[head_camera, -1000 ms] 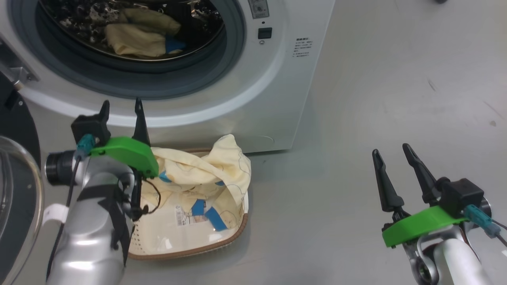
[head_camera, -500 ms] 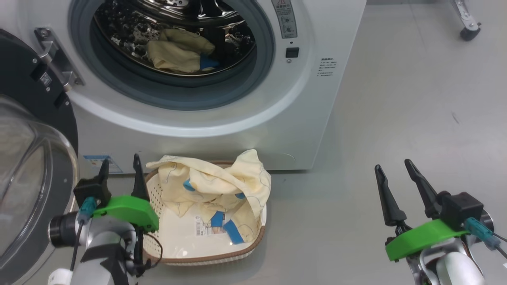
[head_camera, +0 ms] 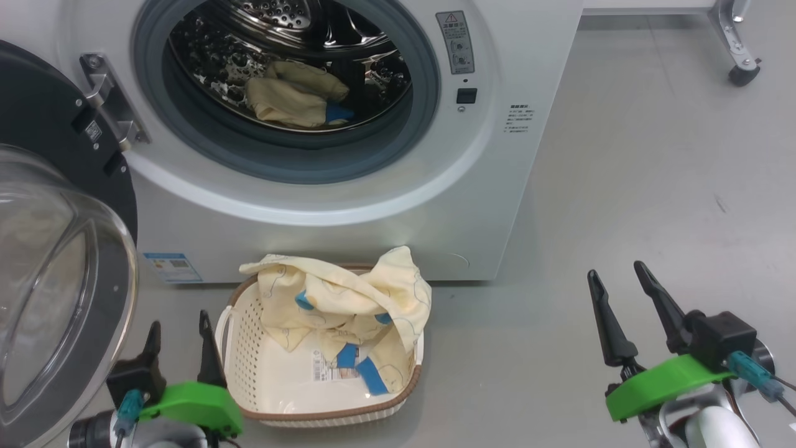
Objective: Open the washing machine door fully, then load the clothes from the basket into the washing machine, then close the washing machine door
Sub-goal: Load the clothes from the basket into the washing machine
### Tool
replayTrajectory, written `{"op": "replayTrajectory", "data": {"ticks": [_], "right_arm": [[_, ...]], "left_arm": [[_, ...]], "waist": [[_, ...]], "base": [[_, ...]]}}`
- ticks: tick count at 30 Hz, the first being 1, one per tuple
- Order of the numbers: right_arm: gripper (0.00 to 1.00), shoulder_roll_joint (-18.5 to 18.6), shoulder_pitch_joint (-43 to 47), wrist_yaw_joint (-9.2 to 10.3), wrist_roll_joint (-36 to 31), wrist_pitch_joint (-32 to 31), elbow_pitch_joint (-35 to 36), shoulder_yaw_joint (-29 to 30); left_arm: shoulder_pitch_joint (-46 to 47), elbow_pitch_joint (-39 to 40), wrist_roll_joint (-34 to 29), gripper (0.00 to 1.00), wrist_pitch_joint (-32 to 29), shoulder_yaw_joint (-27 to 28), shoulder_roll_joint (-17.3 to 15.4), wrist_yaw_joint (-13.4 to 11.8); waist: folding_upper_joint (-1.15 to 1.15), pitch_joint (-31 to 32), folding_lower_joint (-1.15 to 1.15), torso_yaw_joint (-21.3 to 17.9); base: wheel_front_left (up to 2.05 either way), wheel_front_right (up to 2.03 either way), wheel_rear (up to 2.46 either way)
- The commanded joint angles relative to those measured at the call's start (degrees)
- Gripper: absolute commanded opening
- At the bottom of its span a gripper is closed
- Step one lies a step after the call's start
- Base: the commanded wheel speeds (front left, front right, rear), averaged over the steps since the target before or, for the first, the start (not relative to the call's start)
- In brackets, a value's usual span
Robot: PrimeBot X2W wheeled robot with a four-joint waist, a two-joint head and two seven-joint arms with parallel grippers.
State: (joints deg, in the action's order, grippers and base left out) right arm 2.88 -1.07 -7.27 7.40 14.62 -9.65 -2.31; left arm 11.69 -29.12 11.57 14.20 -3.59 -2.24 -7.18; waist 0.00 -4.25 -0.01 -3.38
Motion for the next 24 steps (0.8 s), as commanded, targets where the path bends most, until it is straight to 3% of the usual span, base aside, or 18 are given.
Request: {"op": "replayTrajectory", "data": {"ticks": [1,13,24], "right_arm": [[1.0,1.09,-0.37,-0.22,-0.48,0.38,1.62,-1.35],[1.0,1.22,1.52,-0.22,-1.13,0.38,1.9,-0.58],[1.0,0.9,3.48,-0.22,-1.54,0.38,2.5,0.57]], "left_arm": [[0.7,2.24,-0.54,1.0,0.8,2.3,-0.78,-0.35],[-8.37,10.9,0.18,1.0,0.8,3.78,-0.66,-1.88],[-14.87,15.48,1.94,1.0,0.8,5.71,-0.65,-1.49]], "waist": [[0.0,0.16,0.01,-0.04],[0.0,2.07,0.01,-0.73],[0.0,4.23,0.01,-2.26]], "base": [[0.0,0.0,0.0],[0.0,0.0,0.0],[0.0,0.0,0.0]]}}
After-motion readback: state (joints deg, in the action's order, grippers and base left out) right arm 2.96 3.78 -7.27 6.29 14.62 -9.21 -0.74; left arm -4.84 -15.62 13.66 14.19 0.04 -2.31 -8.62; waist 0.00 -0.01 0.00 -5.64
